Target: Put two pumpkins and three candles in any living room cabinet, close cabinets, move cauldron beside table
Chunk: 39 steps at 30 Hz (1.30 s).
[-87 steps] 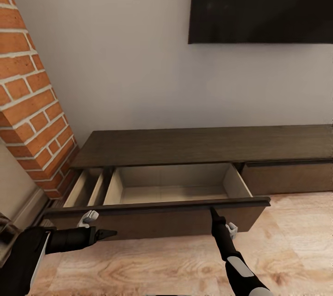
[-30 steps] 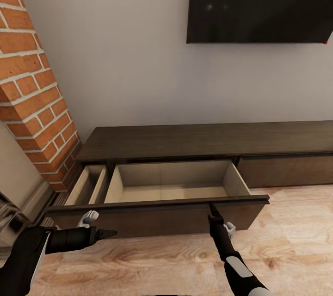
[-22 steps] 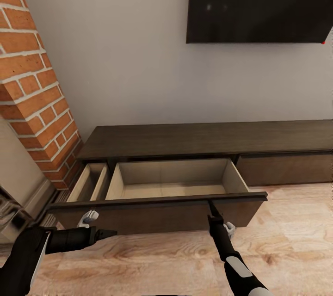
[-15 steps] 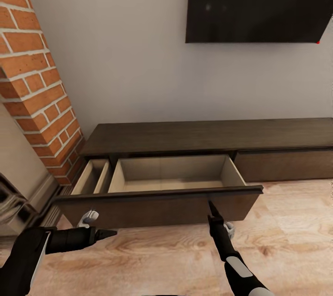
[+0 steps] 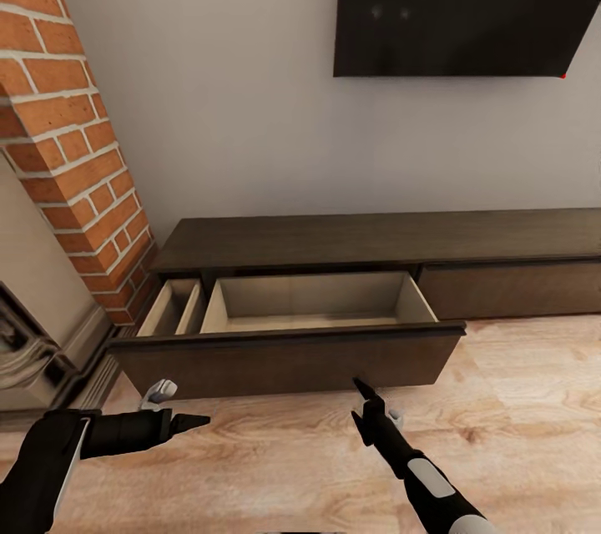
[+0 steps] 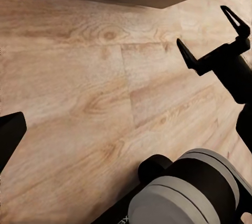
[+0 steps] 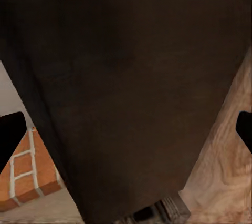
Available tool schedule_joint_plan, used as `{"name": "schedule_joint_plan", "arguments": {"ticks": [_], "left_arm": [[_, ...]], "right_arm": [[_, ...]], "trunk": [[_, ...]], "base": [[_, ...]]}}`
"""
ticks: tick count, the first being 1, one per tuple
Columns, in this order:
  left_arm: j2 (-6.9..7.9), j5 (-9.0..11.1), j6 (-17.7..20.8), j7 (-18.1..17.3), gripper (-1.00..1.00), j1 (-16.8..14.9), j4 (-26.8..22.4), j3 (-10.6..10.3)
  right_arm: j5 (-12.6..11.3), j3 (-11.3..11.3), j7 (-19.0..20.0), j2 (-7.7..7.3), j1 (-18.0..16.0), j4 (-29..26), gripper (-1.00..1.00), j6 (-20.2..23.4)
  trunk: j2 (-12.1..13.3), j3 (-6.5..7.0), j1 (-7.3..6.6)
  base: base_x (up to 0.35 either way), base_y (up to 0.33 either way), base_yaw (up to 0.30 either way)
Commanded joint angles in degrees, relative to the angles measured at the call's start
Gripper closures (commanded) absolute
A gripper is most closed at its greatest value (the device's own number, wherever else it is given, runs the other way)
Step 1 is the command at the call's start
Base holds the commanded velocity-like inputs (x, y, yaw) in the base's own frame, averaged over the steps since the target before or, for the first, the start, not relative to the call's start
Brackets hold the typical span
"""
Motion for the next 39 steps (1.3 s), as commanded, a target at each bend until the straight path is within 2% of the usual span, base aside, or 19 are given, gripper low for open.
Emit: {"name": "schedule_joint_plan", "arguments": {"ticks": [1,6,8,11,13,15,18,21,23,39], "left_arm": [[0.0,0.0,0.0,0.0,-1.0,0.0,0.0,0.0],[0.13,-0.3,0.0,0.1,-1.0,0.0,0.0,0.1],[0.23,-1.3,0.0,0.2,-1.0,0.0,0.0,0.1],[0.28,-3.6,0.0,0.2,-1.0,0.0,0.0,0.1],[0.24,-4.8,0.0,0.2,-1.0,0.0,0.0,-0.1],[0.12,-6.0,0.0,0.2,-1.0,0.0,0.0,-0.3],[-0.05,-8.8,0.0,0.2,-1.0,0.0,0.0,-0.4],[-0.3,-11.9,0.0,0.2,-1.0,0.0,0.1,-0.3],[-0.62,-13.0,0.0,0.2,-1.0,0.0,0.1,-0.3],[-1.03,-13.6,0.0,0.2,-1.0,0.0,0.1,-0.2]], "right_arm": [[-0.1,0.0,-1.0,-0.02,-0.1,0.1,-1.0,0.9],[-0.6,-1.1,-8.3,-0.13,-0.2,-0.1,-1.0,8.8],[-0.5,-1.2,-9.3,-0.97,0.1,-0.1,-1.0,11.9],[-0.6,-1.2,-9.5,-5.76,0.3,0.3,-1.0,17.9],[-0.6,-1.2,-9.4,-8.63,1.9,0.3,-1.0,21.9],[-0.7,-1.4,-8.5,-10.94,5.2,0.3,-1.0,24.5],[-0.6,-1.5,-5.5,-12.65,7.5,0.4,-1.0,25.3],[-0.4,-1.5,-3.1,-13.13,8.1,0.4,-1.0,25.3],[-0.3,-1.5,-2.4,-13.29,8.4,0.5,-1.0,25.3],[-0.1,-1.4,-2.8,-13.21,9.6,1.6,-1.0,24.9]], "trunk": [[0.0,0.0,0.0],[0.1,1.11,-0.13],[0.1,1.55,-0.18],[0.1,2.22,-0.26],[0.2,2.66,-0.31],[0.2,3.1,-0.36],[0.2,3.77,-0.44],[0.7,4.39,-0.72],[1.5,4.75,-1.16],[7.9,7.62,-4.67]], "base": [[-0.008,0.0,0.0],[-0.003,0.0,0.0],[0.0,0.0,0.0],[0.0,0.0,0.0],[0.0,0.0,0.0],[0.0,0.0,0.0],[0.0,0.0,0.0],[0.0,0.0,0.0],[0.0,0.0,0.0],[0.0,0.0,0.0]]}}
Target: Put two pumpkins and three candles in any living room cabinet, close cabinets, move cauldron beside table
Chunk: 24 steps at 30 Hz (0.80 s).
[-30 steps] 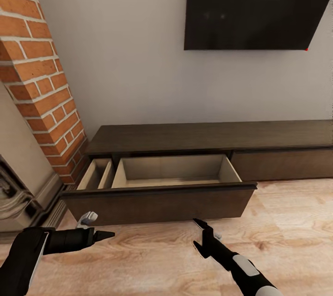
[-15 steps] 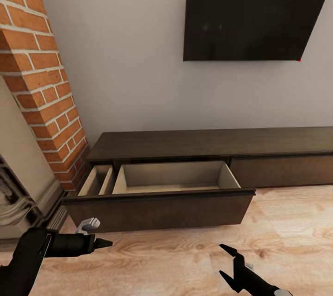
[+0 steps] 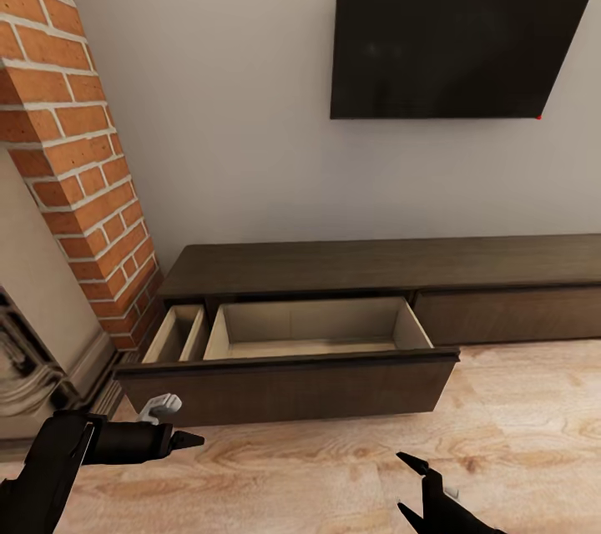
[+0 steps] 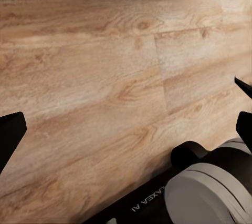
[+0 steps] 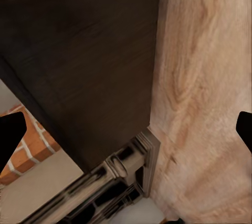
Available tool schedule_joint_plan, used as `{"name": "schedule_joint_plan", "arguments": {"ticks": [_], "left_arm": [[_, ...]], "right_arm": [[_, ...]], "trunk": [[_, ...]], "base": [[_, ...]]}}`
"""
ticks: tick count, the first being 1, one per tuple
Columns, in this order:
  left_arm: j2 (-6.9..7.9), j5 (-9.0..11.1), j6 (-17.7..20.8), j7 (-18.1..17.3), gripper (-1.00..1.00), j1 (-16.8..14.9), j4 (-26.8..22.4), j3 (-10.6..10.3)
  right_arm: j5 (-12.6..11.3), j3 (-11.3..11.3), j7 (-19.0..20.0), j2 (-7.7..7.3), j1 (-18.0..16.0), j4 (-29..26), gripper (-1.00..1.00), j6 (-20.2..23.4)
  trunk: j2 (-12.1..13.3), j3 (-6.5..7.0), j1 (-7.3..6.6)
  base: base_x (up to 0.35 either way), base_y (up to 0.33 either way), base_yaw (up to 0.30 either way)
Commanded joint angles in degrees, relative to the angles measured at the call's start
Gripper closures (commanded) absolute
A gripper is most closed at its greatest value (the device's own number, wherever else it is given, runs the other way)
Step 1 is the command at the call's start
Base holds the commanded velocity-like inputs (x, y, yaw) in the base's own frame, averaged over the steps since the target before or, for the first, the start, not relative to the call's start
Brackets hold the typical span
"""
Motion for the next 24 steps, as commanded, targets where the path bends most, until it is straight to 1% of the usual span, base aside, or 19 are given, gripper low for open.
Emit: {"name": "schedule_joint_plan", "arguments": {"ticks": [1,4,7,8,11,13,15,18,21,24], "left_arm": [[0.0,0.0,0.0,0.0,-1.0,0.0,0.0,0.0],[0.0,0.0,0.0,0.0,-1.0,0.0,0.0,-0.1],[0.0,0.0,0.0,0.0,-1.0,0.0,0.0,-0.1],[0.0,0.0,0.0,0.0,-1.0,0.0,0.0,-0.3],[0.0,0.0,0.0,0.0,-1.0,0.0,0.0,-1.9],[0.0,0.0,0.0,0.1,-1.0,0.0,0.0,-2.6],[0.0,-0.1,0.0,0.2,-1.0,0.0,0.0,-2.9],[0.0,-0.1,0.0,0.3,-1.0,0.0,0.3,-3.1],[0.0,-0.1,0.0,1.0,-1.0,0.0,0.5,-3.1],[0.0,-0.1,0.0,3.0,-1.0,0.0,0.6,-3.1]], "right_arm": [[0.0,0.0,-0.1,-0.03,0.0,0.4,-1.0,0.0],[0.0,0.0,-0.3,-0.04,0.0,0.8,-1.0,-0.2],[-0.1,0.0,-0.3,0.52,0.0,1.7,-1.0,-3.7],[-0.1,0.1,-0.3,0.89,0.0,1.8,-1.0,-6.1],[0.0,0.1,-0.3,2.25,0.0,1.9,-1.0,-10.9],[0.1,0.1,-0.3,3.17,0.0,1.9,-1.0,-13.0],[0.1,0.2,-0.3,3.64,0.0,1.9,-1.0,-14.0],[0.0,0.0,-1.2,3.86,0.0,2.8,-1.0,-14.7],[-0.2,-0.3,-3.5,3.56,0.0,4.9,-1.0,-14.8],[-0.3,-0.6,-5.6,3.17,0.0,6.1,-1.0,-14.8]], "trunk": [[0.4,0.19,-0.23],[1.6,0.72,-0.88],[2.8,1.26,-1.54],[3.2,1.44,-1.76],[4.4,1.98,-2.42],[5.2,2.34,-2.86],[6.0,2.7,-3.3],[7.2,3.24,-3.96],[8.4,3.78,-4.62],[9.6,4.31,-5.28]], "base": [[0.0,0.0,0.0],[0.0,0.0,0.0],[0.0,0.0,0.0],[0.0,0.0,0.0],[0.0,0.0,0.0],[0.0,0.0,0.0],[0.0,0.0,0.0],[0.0,0.0,0.0],[0.0,0.0,0.0],[0.0,0.0,0.0]]}}
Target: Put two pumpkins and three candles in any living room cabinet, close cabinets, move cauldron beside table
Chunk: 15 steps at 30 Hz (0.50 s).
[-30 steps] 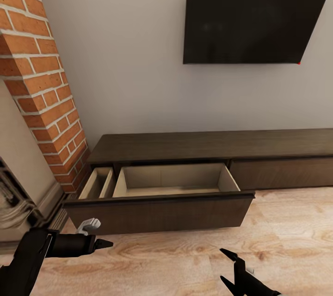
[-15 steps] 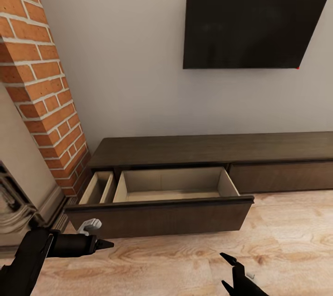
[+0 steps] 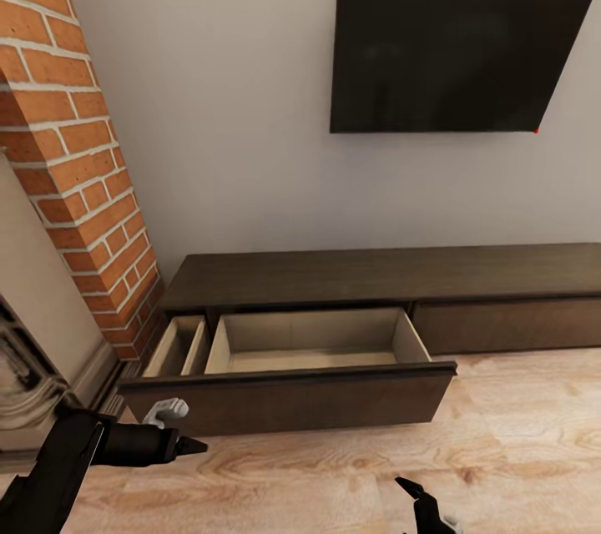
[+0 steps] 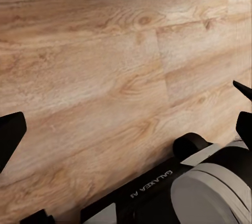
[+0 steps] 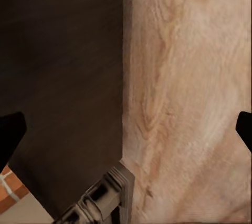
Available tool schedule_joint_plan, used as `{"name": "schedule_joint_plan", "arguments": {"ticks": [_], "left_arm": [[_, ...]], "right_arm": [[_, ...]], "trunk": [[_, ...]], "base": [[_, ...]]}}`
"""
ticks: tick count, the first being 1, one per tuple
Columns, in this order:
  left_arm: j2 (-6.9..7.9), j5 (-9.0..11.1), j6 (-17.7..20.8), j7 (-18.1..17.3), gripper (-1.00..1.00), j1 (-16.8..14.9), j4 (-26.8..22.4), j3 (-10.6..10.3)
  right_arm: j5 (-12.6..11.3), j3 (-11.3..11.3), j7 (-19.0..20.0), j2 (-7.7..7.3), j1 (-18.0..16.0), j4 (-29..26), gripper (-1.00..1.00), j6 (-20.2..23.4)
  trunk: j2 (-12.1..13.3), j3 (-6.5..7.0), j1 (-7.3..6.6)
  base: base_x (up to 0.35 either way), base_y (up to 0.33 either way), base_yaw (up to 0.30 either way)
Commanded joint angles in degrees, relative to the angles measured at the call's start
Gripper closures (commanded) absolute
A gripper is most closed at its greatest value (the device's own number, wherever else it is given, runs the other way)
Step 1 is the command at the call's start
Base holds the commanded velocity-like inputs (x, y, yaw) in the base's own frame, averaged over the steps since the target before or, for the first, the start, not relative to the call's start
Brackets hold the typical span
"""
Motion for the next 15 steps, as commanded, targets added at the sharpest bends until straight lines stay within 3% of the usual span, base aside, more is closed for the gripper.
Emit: {"name": "schedule_joint_plan", "arguments": {"ticks": [1,4,9,12,15], "left_arm": [[0.0,0.0,0.0,1.1,-1.0,0.0,0.0,0.0],[0.0,0.1,0.0,3.9,-1.0,0.0,1.2,0.1],[0.0,0.1,-0.4,8.3,-1.0,0.0,4.8,0.1],[0.0,0.1,-0.5,9.9,-1.0,0.0,5.4,0.3],[0.0,0.1,-0.5,11.2,-1.0,0.0,5.7,0.4]], "right_arm": [[0.0,-0.3,-0.5,-0.07,0.0,0.2,-1.0,0.0],[0.0,-0.9,-1.2,-0.15,0.0,0.5,-1.0,-0.3],[0.3,-0.6,-2.2,-0.11,0.0,0.6,-1.0,-6.5],[0.7,-0.1,-5.6,-0.01,0.0,0.5,-1.0,-8.5],[1.6,1.5,-11.4,0.37,0.0,0.4,-1.0,-9.3]], "trunk": [[0.4,0.19,-0.23],[1.6,0.72,-0.88],[3.6,1.62,-1.98],[4.8,2.16,-2.64],[6.0,2.7,-3.3]], "base": [[0.0,0.0,0.0],[0.0,0.0,0.0],[0.0,0.0,0.0],[0.0,0.0,0.0],[0.0,0.0,0.0]]}}
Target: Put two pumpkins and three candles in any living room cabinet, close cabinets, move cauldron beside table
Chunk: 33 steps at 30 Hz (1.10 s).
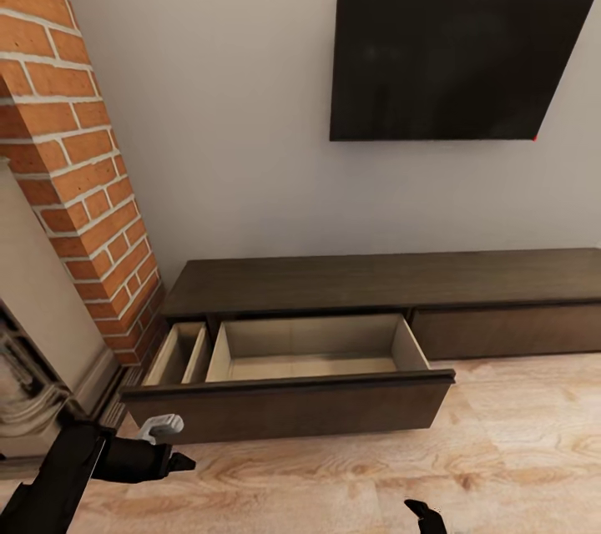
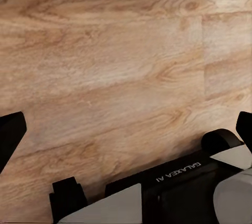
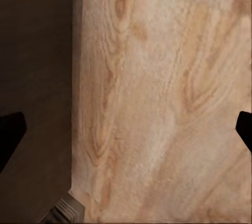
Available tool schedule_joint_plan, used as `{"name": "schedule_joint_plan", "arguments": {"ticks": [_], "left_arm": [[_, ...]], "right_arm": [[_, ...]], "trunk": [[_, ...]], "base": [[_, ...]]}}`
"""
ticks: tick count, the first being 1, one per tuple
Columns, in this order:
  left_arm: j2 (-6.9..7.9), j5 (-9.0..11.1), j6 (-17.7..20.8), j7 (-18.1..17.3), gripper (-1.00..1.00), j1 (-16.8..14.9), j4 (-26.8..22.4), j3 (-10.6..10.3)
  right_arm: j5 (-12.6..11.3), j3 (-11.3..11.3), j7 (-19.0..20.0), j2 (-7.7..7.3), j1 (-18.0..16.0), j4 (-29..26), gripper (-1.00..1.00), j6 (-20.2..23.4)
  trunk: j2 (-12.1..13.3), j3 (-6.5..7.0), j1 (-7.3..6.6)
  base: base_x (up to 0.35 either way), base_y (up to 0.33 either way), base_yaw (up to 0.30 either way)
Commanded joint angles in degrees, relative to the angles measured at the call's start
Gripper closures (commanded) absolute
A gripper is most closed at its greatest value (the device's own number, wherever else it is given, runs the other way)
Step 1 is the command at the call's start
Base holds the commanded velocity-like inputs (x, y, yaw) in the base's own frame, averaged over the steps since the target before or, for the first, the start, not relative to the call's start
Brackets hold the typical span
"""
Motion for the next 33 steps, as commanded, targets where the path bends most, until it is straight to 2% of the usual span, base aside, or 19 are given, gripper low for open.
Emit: {"name": "schedule_joint_plan", "arguments": {"ticks": [1,4,8,10,12,15,16,21,24,29,33], "left_arm": [[0.0,0.0,0.0,0.5,-1.0,0.0,0.2,0.0],[-0.02,0.0,-0.5,2.4,-1.0,0.0,3.1,0.0],[-0.1,0.4,-0.9,7.9,-1.0,0.0,6.2,0.1],[-0.75,0.6,-0.9,9.9,-1.0,0.0,6.5,0.0],[-2.06,0.7,-1.0,11.7,-1.0,-0.1,6.7,0.0],[-2.89,0.7,-1.1,12.7,-1.0,0.0,6.7,0.0],[-3.22,0.5,-1.1,13.2,-1.0,-0.1,6.8,0.0],[-4.16,0.2,-1.9,13.4,-1.0,-0.1,6.9,-0.2],[-4.61,0.1,-2.1,16.1,-1.0,-0.1,6.9,-0.1],[-5.28,0.7,-2.2,21.7,-1.0,0.0,6.9,-0.1],[-6.02,0.7,-2.7,22.8,-1.0,0.0,6.9,-0.1]], "right_arm": [[0.2,0.6,-1.2,0.09,0.0,-0.2,-1.0,-0.2],[0.4,2.7,-2.8,0.33,0.0,-0.5,-1.0,-1.8],[0.4,6.1,-3.9,0.45,0.0,-0.6,-1.0,-6.3],[0.4,6.6,-4.0,0.53,0.0,-0.6,-1.0,-8.7],[0.4,7.1,-4.1,0.91,0.0,-0.6,-1.0,-11.2],[0.5,8.1,-4.3,1.56,0.0,-0.6,-1.0,-12.5],[0.5,9.9,-4.5,1.93,0.0,-0.6,-1.0,-13.3],[0.5,12.7,-4.6,2.11,0.0,-0.6,-1.0,-17.7],[0.4,15.2,-4.7,2.16,0.0,-0.6,-1.0,-19.0],[0.5,16.6,-5.1,2.2,0.0,-0.6,-1.0,-19.5],[0.5,16.8,-6.9,2.19,0.0,-0.6,-1.0,-19.6]], "trunk": [[0.4,0.19,-0.23],[1.6,0.72,-0.89],[3.2,1.44,-1.76],[4.0,1.8,-2.2],[4.8,2.16,-2.64],[6.0,2.7,-3.3],[6.4,2.88,-3.52],[8.4,3.78,-4.62],[9.6,4.31,-5.28],[11.6,5.21,-6.38],[13.2,5.93,-7.25]], "base": [[0.0,0.0,0.0],[0.0,0.0,0.0],[0.0,0.0,0.0],[0.0,0.0,0.0],[0.0,0.0,0.0],[0.0,0.0,0.0],[0.0,0.0,0.0],[0.0,0.0,0.0],[0.0,0.0,0.0],[0.0,0.0,0.0],[0.0,0.0,0.0]]}}
